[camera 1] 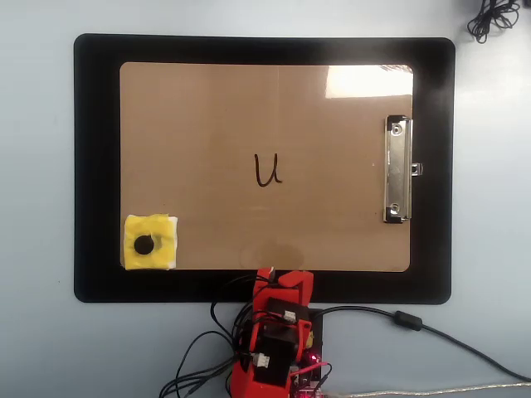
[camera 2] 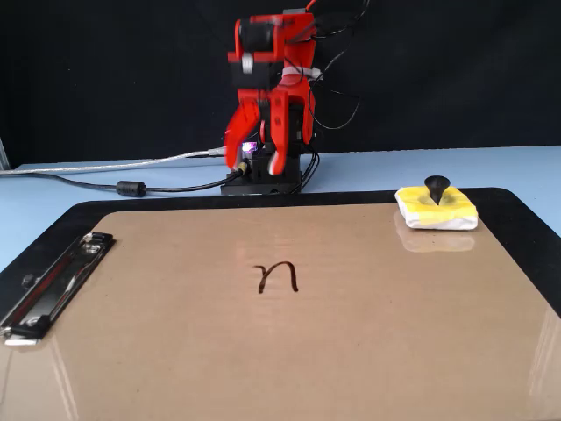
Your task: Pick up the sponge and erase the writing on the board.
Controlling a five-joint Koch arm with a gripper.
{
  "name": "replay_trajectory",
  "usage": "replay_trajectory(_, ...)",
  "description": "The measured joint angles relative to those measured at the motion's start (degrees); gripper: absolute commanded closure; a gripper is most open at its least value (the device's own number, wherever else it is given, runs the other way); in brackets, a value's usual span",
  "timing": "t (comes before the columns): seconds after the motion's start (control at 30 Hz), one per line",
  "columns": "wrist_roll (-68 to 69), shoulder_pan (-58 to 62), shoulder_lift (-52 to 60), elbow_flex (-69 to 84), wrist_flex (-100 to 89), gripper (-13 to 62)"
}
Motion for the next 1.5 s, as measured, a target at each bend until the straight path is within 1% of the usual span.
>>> replay_trajectory(0.07,-0.62,-8.0,0.0,-0.79,-5.27,15.5)
replay_trajectory(0.1,-3.16,-14.68,0.0,-0.7,-9.76,15.4)
replay_trajectory(0.13,-5.71,-18.63,0.0,-0.35,-13.1,15.5)
replay_trajectory(0.23,-17.93,-30.67,0.0,4.48,-23.55,15.7)
replay_trajectory(0.3,-27.16,-42.54,0.0,7.38,-32.96,15.8)
replay_trajectory(0.33,-29.36,-46.49,0.0,8.79,-36.83,16.1)
replay_trajectory(0.43,-30.67,-57.83,0.0,16.61,-50.98,16.3)
replay_trajectory(0.5,-30.67,-63.28,-0.18,21.27,-63.19,16.6)
replay_trajectory(0.63,-27.33,-65.74,-0.79,26.54,-78.05,17.5)
replay_trajectory(0.7,-22.15,-66.71,-2.72,28.48,-83.67,17.5)
replay_trajectory(0.8,-18.11,-67.5,-5.98,29.09,-88.95,17.5)
replay_trajectory(1.07,-16.35,-68.2,-23.38,29.36,-106.17,17.5)
replay_trajectory(1.27,-16.08,-68.2,-33.13,29.53,-116.19,17.5)
replay_trajectory(1.5,-16.08,-68.2,-36.39,29.79,-117.42,17.6)
